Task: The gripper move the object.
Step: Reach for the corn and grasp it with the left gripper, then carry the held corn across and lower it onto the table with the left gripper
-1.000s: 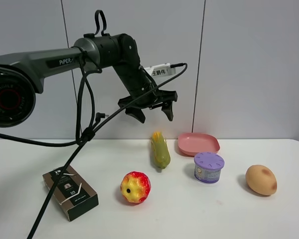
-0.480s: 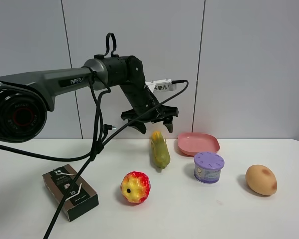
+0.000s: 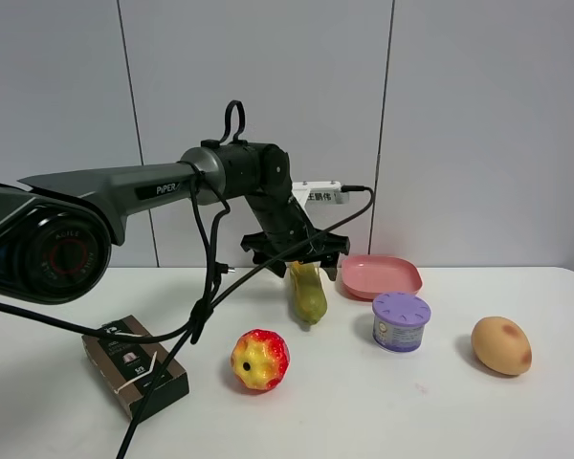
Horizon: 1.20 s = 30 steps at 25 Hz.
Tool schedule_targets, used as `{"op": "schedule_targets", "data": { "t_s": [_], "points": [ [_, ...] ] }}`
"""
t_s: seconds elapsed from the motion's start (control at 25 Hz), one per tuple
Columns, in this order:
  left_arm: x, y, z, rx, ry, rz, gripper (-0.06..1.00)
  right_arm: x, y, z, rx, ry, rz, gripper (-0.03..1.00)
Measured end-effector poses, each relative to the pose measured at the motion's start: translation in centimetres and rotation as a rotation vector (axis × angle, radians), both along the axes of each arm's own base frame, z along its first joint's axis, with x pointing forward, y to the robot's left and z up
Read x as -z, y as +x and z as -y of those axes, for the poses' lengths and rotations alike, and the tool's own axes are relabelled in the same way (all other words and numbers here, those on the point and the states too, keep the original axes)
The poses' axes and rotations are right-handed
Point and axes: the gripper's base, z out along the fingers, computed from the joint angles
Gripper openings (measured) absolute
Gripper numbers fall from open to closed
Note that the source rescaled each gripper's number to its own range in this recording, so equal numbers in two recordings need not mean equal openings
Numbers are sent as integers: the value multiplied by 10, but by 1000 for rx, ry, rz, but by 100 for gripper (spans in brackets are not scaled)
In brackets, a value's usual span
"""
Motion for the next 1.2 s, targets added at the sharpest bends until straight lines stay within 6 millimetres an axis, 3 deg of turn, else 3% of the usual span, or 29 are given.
{"op": "schedule_targets", "data": {
  "t_s": [0.84, 0.88, 0.96, 1.08, 1.2],
  "points": [
    [30, 4, -4, 36, 107, 40, 99, 0, 0, 0, 0, 0, 0, 100],
    [29, 4, -4, 38, 108, 42, 95, 0, 0, 0, 0, 0, 0, 100],
    [30, 4, -4, 51, 117, 46, 71, 0, 0, 0, 0, 0, 0, 100],
    [30, 4, -4, 100, 149, 61, 0, 0, 0, 0, 0, 0, 0, 100],
    [30, 3, -4, 186, 205, 87, 1, 0, 0, 0, 0, 0, 0, 100]
  ]
}}
